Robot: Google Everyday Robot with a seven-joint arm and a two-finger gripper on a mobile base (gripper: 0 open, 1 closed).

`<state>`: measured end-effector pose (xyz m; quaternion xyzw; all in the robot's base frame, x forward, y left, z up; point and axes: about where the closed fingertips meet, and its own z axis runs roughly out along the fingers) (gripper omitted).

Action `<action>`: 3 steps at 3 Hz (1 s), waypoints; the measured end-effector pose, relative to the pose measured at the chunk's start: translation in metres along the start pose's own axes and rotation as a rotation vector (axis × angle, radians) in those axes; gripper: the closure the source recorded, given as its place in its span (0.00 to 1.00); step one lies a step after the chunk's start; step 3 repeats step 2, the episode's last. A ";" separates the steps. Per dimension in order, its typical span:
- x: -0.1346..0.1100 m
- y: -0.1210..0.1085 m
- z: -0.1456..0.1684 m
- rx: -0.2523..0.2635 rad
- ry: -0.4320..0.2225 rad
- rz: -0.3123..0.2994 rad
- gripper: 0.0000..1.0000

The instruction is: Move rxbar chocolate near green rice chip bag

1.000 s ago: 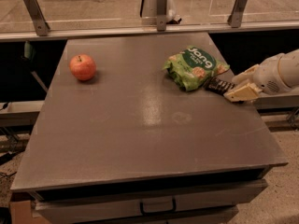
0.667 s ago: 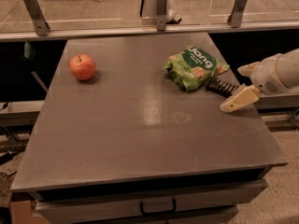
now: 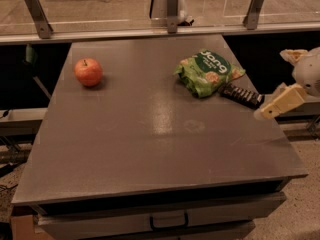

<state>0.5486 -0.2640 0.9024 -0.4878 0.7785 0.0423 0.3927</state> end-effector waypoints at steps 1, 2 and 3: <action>-0.016 0.018 -0.079 0.013 -0.034 -0.069 0.00; -0.023 0.044 -0.148 0.027 -0.075 -0.117 0.00; -0.023 0.044 -0.148 0.027 -0.075 -0.117 0.00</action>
Offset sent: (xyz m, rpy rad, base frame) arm -0.2015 -0.0553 0.1597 0.0091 -0.1875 0.1155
